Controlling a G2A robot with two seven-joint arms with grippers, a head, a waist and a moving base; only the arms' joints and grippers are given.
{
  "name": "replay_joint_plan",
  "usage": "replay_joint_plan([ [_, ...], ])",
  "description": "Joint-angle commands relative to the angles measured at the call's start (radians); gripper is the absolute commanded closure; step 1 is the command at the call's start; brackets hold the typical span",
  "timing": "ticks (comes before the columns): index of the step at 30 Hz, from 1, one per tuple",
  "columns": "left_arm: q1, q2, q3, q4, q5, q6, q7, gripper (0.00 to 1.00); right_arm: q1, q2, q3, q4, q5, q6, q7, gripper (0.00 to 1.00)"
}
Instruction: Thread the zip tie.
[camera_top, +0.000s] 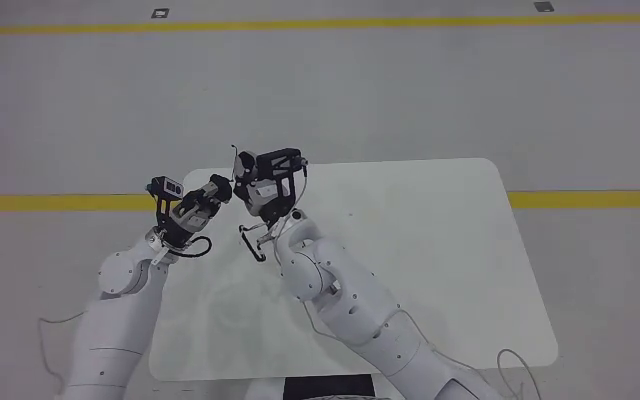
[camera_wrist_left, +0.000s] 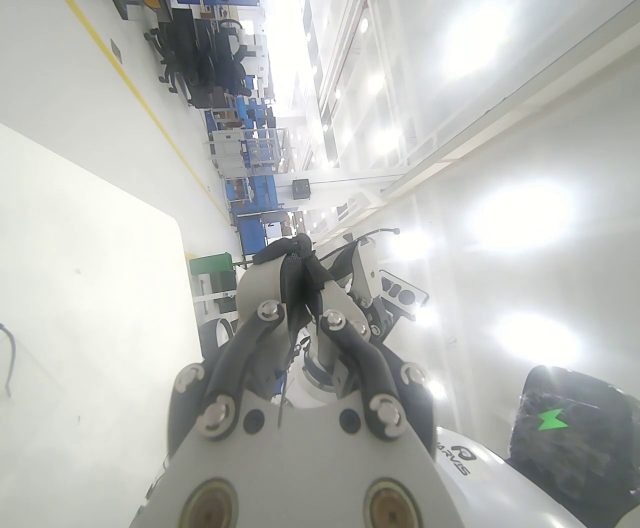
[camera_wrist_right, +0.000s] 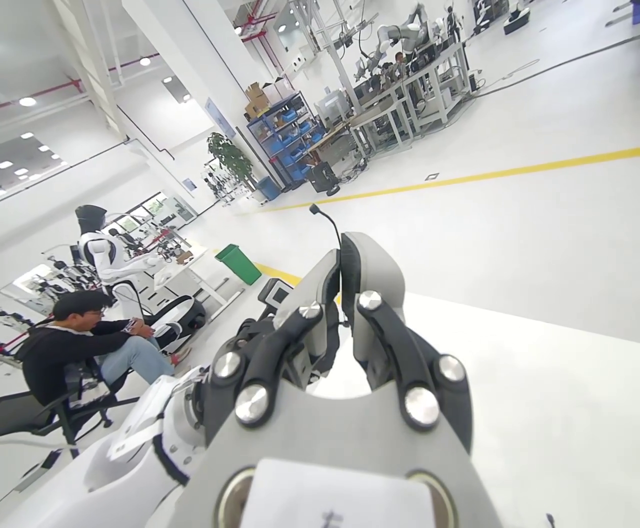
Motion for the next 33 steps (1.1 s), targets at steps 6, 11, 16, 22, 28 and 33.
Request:
replay_joint_plan([
  [6, 0.000, 0.000, 0.000, 0.000, 0.000, 0.000, 0.000, 1.00, -0.002, -0.001, 0.008, -0.003, -0.009, -0.003, -0.004, 1.00],
  [11, 0.000, 0.000, 0.000, 0.000, 0.000, 0.000, 0.000, 1.00, -0.006, -0.002, 0.011, -0.006, -0.017, -0.006, 0.001, 1.00],
  [16, 0.000, 0.000, 0.000, 0.000, 0.000, 0.000, 0.000, 1.00, -0.012, -0.002, 0.014, -0.012, -0.022, -0.010, 0.005, 1.00],
  [22, 0.000, 0.000, 0.000, 0.000, 0.000, 0.000, 0.000, 1.00, -0.022, -0.002, 0.018, -0.025, -0.024, -0.023, 0.011, 1.00],
  [28, 0.000, 0.000, 0.000, 0.000, 0.000, 0.000, 0.000, 1.00, -0.026, -0.002, 0.018, -0.027, -0.022, -0.035, 0.018, 1.00],
  [33, 0.000, 0.000, 0.000, 0.000, 0.000, 0.000, 0.000, 1.00, -0.024, -0.004, 0.017, -0.019, -0.023, -0.036, 0.019, 1.00],
])
